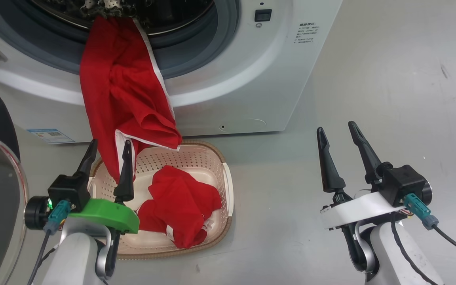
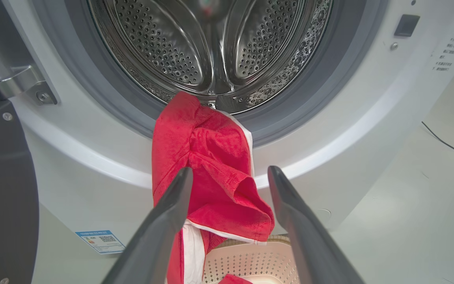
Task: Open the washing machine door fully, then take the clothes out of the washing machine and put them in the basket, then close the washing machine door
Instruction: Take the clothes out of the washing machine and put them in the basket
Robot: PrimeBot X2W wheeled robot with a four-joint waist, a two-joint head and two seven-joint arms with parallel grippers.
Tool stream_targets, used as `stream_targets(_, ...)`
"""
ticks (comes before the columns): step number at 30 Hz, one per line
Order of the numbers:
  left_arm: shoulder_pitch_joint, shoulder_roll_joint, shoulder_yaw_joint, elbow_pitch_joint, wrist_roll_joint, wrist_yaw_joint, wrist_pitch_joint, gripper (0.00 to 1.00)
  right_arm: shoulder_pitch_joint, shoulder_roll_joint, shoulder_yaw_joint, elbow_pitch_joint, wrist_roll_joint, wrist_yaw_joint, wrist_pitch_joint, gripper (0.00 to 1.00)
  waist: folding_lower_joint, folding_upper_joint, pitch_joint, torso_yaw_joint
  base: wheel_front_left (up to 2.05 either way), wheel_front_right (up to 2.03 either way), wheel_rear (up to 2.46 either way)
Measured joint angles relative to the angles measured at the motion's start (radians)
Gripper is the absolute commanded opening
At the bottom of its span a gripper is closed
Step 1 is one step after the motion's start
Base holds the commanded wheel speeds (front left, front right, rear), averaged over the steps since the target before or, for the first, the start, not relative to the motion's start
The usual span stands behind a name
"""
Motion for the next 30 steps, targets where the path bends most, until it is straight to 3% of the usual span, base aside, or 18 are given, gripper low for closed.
stream_targets(30,0.038,0.000,0.010,-0.046,-0.011,0.023,0.015,1.00,0.007,0.000,0.010,-0.015,0.000,0.000,0.000,1.00,0.0000,0.0000,0.031,-0.016,0.00,0.00,0.00)
